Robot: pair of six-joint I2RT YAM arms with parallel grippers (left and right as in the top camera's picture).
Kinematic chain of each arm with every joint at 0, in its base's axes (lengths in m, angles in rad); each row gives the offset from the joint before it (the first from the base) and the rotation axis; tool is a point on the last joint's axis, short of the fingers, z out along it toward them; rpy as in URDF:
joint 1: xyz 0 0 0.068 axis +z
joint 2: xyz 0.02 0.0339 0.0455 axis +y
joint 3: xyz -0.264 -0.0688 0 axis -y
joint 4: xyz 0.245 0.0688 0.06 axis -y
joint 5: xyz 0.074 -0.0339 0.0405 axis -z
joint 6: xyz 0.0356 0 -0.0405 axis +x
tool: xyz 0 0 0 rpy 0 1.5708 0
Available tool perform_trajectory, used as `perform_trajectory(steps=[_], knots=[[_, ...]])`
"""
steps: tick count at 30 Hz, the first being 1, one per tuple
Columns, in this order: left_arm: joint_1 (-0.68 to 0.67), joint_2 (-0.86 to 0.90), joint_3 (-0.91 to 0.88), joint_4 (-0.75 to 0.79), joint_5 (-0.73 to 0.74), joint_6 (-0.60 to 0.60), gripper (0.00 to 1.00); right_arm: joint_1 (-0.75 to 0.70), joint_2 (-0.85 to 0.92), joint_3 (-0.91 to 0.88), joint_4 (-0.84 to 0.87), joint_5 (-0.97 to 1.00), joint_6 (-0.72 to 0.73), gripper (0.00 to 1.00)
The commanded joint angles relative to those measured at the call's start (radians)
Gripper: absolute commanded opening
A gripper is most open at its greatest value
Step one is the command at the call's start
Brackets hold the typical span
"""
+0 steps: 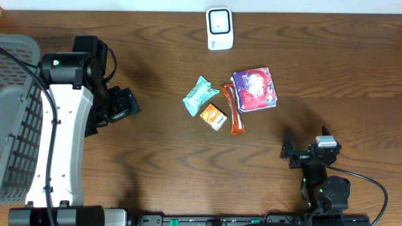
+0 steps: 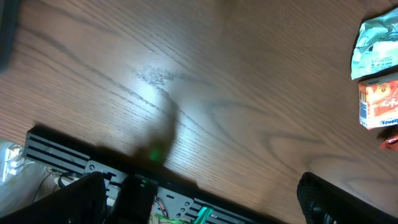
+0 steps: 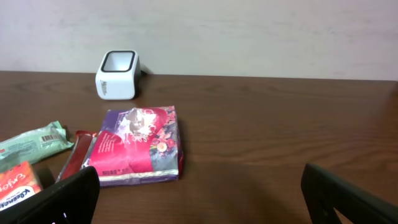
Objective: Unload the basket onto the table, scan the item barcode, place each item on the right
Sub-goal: 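Reach the right gripper to the pink-purple pad pack and grasp it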
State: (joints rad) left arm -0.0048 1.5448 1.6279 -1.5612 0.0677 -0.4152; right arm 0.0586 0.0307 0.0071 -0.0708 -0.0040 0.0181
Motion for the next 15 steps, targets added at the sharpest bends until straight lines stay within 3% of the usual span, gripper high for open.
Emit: perform_trajectory(steps=[1,3,7,9,15], knots=[[0.002,0.004,-0.008,-0.004,-0.016,-0.005,0.98,0.006,-0.002,-0.002,0.016,-0.012,0.022,0.99],[0.002,0.004,-0.008,-0.004,-0.016,-0.005,0.98,0.006,-0.002,-0.002,0.058,-0.111,0.152,0.99],[0.002,0.004,-0.008,-0.004,-0.016,-0.005,0.98,0.007,-0.002,-0.002,0.114,-0.571,0.639,0.99],[0.002,0.004,-0.008,-0.004,-0.016,-0.005,0.98,0.007,-0.002,-0.002,0.163,-0.588,0.778,0.99],[0.002,0.004,-0.008,-0.004,-0.016,-0.005,0.98,0.007,0.0,0.005,0.379,-0.597,0.819,0.99]])
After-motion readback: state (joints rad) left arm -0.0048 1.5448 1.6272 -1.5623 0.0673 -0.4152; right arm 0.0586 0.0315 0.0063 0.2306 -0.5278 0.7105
